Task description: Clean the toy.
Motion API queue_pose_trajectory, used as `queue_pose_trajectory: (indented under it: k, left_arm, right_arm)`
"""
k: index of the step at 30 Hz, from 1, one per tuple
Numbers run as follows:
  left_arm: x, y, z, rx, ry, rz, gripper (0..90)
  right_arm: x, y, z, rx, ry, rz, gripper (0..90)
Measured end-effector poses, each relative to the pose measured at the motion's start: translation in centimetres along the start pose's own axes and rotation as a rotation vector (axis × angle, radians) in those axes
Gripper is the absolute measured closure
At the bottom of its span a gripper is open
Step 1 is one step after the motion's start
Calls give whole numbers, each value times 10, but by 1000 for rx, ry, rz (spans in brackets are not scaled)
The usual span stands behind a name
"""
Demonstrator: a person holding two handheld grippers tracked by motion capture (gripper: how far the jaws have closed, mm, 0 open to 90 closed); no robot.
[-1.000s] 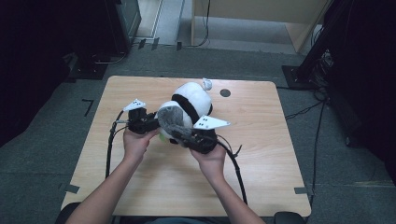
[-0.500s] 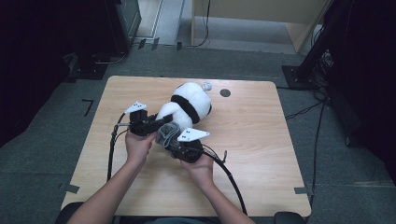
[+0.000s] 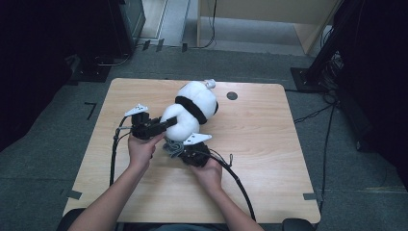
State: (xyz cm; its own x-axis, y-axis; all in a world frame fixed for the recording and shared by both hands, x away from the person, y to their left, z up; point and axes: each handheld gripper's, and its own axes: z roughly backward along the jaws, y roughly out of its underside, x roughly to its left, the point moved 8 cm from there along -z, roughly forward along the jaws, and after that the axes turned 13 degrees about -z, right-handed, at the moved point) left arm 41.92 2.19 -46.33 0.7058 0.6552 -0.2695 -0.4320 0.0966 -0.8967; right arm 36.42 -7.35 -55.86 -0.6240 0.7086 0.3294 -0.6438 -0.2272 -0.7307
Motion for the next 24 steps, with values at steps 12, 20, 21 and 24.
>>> queue_pose_trajectory:
  k: [12, 20, 21, 24]
  left_arm:
    - [19, -5, 10, -45, -34, 49, 570]
    - [25, -4, 7, -48, -48, 69, 570]
    - [24, -3, 6, -42, -46, 65, 570]
    - [20, -1, 4, -34, -38, 59, 569]
  right_arm:
    - [-32, -2, 26, -19, 57, -106, 791]
    - [29, 4, 22, 48, -88, 121, 791]
    - [37, 2, 21, 51, -105, 145, 791]
    - [57, -5, 20, 47, -149, 195, 791]
